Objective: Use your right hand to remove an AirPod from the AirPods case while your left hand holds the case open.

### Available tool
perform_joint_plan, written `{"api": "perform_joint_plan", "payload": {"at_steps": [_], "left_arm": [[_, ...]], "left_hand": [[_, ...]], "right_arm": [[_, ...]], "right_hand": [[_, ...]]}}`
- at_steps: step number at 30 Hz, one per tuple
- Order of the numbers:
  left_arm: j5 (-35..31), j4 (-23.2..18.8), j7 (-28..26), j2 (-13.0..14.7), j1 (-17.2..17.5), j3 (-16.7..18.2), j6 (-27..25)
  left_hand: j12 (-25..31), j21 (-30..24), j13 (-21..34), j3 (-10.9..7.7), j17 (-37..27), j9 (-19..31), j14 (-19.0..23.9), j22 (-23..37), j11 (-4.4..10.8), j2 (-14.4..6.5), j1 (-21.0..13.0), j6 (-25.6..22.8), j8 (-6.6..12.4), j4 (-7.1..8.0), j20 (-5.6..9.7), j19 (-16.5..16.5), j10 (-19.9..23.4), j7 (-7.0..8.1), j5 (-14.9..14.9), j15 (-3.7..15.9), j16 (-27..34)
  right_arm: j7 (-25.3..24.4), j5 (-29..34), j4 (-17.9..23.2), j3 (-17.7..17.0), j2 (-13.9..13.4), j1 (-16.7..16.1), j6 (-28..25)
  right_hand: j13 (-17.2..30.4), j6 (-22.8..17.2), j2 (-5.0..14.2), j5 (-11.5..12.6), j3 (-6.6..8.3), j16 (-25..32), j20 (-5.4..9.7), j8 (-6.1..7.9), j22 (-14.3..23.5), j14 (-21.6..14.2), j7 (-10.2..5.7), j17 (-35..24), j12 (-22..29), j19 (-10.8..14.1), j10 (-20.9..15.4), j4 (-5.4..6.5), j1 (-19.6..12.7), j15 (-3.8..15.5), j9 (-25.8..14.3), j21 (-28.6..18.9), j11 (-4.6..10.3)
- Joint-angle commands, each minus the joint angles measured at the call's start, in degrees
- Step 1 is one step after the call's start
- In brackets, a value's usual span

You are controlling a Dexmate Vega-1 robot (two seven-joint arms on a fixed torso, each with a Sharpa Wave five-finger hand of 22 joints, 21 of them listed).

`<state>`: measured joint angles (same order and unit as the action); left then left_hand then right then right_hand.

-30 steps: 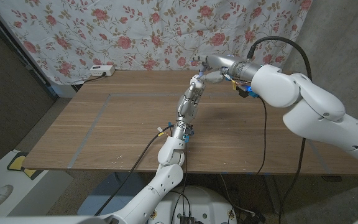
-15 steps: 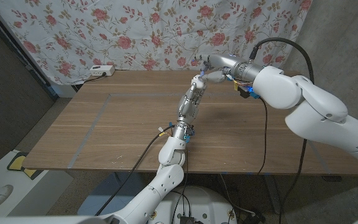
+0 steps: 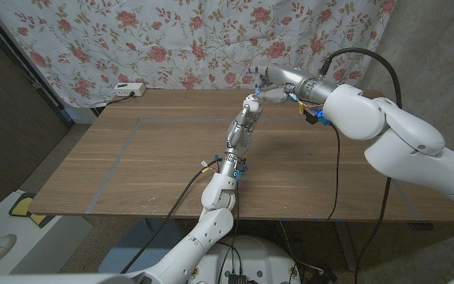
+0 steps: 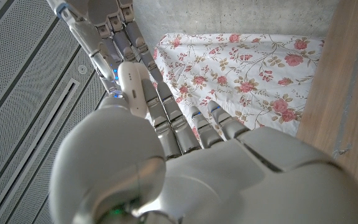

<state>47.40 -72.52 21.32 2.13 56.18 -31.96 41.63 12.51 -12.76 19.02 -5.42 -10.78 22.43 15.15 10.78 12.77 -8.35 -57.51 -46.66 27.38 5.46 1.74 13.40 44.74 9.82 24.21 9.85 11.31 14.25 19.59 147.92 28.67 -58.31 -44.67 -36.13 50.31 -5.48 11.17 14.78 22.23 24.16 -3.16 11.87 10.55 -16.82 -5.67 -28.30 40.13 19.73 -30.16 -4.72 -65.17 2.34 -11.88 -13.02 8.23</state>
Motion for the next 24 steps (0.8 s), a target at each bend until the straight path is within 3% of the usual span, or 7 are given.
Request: {"api": "perform_joint_plan", "payload": {"at_steps": [1, 14, 17, 19, 21, 24], "left_arm": [[-0.1, -0.33, -0.09, 0.13, 0.22, -0.05, 0.16], [-0.63, -2.45, -0.74, 0.77, 0.98, 0.07, 1.06], [-0.64, -3.06, -1.26, 0.65, 1.25, 0.01, 1.16], [2.25, -2.35, 1.89, 0.05, 0.62, -0.37, 0.27], [-0.8, -3.44, -0.23, 1.1, 0.93, -0.48, 0.67], [0.16, -3.48, -0.09, 0.79, 1.18, -0.29, 0.82]], "left_hand": [[-0.03, 0.05, 0.21, -0.14, -0.22, 0.2, 0.38, 0.19, -0.08, -0.28, -0.69, -2.41, 0.53, 0.47, -0.1, -0.25, 0.49, 1.86, 0.24, 0.67, -0.11], [-0.03, 0.05, 0.27, -0.05, -0.22, 0.07, 0.36, 0.18, -0.09, -0.31, -0.79, -2.42, 0.44, 0.63, -0.13, -0.25, 0.53, 1.9, 0.22, 0.62, -0.11], [-0.03, 0.06, 0.29, -0.04, -0.22, 0.03, 0.37, 0.18, -0.08, -0.31, -0.84, -2.5, 0.44, 0.66, -0.1, -0.26, 0.55, 1.9, 0.22, 0.59, -0.1], [-0.03, 0.05, 0.3, -0.02, -0.23, 0.01, 0.37, 0.17, -0.08, -0.31, -0.87, -2.53, 0.45, 0.67, -0.07, -0.25, 0.55, 1.87, 0.21, 0.59, -0.1], [-0.04, 0.06, 0.31, -0.01, -0.23, 0.02, 0.36, 0.17, -0.08, -0.3, -0.9, -2.41, 0.4, 0.69, -0.1, -0.25, 0.54, 1.9, 0.21, 0.61, -0.1], [-0.05, 0.05, 0.32, 0.0, -0.23, 0.02, 0.33, 0.17, -0.08, -0.31, -0.95, -2.48, 0.43, 0.7, -0.09, -0.23, 0.54, 1.87, 0.21, 0.57, -0.11]], "right_arm": [[-3.64, -1.54, 0.59, -2.45, -0.1, -1.86, 0.0], [-9.36, -2.11, 0.36, -5.7, -0.47, -4.75, -1.79], [-10.62, -3.15, -0.44, -7.33, -0.54, -5.66, -2.06], [-11.47, -4.5, -1.22, -8.94, -0.63, -6.66, -1.7], [-11.97, -5.43, -2.04, -10.02, -1.08, -7.27, -1.58], [-12.51, -6.27, -3.37, -10.59, -1.65, -7.69, -2.56]], "right_hand": [[0.06, -0.56, 0.26, -0.24, 0.47, 0.19, 0.26, -0.02, 0.11, -0.61, 0.18, -0.27, 0.5, 0.15, -1.55, -0.12, -0.1, 6.31, -0.06, -0.26, 1.66], [0.13, -1.06, 0.22, -0.7, 0.69, 0.01, 0.31, 0.02, 0.13, -0.63, 0.11, -0.32, 0.82, 0.0, -1.4, -0.02, -0.17, 6.58, -0.11, -0.22, 1.81], [0.13, -1.14, 0.21, -0.82, 0.68, -0.04, 0.33, 0.01, 0.14, -0.64, 0.04, -0.34, 0.92, -0.04, -1.43, 0.13, -0.04, 6.62, -0.12, -0.21, 1.77], [0.07, -1.19, 0.19, -0.87, 0.72, -0.12, 0.39, 0.0, 0.14, -0.54, -0.01, -0.32, 0.93, -0.14, -1.46, 0.13, -0.06, 6.81, -0.12, -0.17, 1.89], [0.09, -1.21, 0.17, -0.97, 0.71, -0.23, 0.4, -0.02, 0.14, -0.34, -0.17, -0.35, 1.0, -0.43, -1.42, 0.2, 0.01, 6.87, -0.13, -0.07, 2.04], [0.19, -1.29, 0.13, -1.15, 0.68, -0.42, 0.47, -0.06, 0.15, 0.04, -0.45, -0.4, 1.14, -0.6, -1.31, 0.31, 0.11, 7.13, -0.14, -0.01, 2.39]]}}
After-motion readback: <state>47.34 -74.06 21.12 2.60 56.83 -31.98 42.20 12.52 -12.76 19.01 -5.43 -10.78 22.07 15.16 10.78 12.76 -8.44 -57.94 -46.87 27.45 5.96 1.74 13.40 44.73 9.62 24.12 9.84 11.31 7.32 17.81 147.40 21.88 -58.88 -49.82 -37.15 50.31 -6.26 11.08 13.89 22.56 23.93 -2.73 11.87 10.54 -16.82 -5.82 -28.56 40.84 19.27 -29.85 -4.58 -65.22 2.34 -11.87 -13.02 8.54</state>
